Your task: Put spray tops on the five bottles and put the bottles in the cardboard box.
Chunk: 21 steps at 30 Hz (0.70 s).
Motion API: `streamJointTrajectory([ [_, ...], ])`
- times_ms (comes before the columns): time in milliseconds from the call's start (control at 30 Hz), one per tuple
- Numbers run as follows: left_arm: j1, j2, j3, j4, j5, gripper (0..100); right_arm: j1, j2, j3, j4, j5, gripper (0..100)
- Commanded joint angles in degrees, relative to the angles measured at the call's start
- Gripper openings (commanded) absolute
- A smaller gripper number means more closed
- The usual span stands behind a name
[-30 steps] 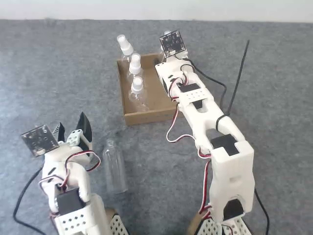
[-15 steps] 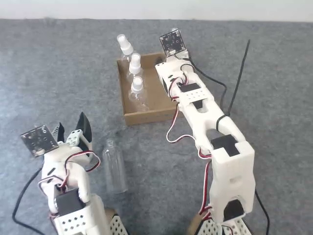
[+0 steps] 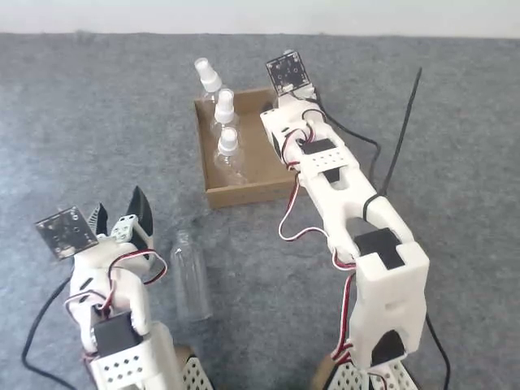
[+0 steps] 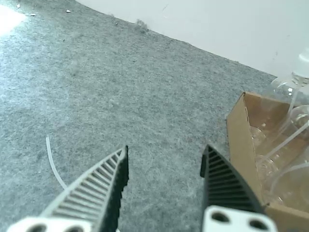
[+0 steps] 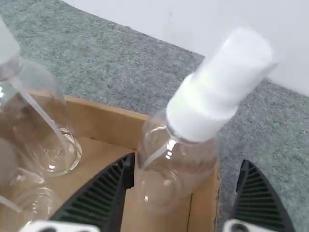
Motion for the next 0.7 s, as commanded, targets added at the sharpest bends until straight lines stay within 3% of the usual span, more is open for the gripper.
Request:
streamJointTrajectory([
  [0,-0.4,-0.9,-0.5,-1.8,-0.4,23,0.7,-5.4,-0.4,1.2,0.4,28.4],
  [167,-0.4,-0.9,-0.5,-1.8,-0.4,23,0.8,-9.0,-0.3,8.7,0.1,33.2],
  [667,-0.4,-0.9,-0.7,-1.8,-0.4,23,0.4,-20.9,-0.1,29.9,-2.5,33.3],
])
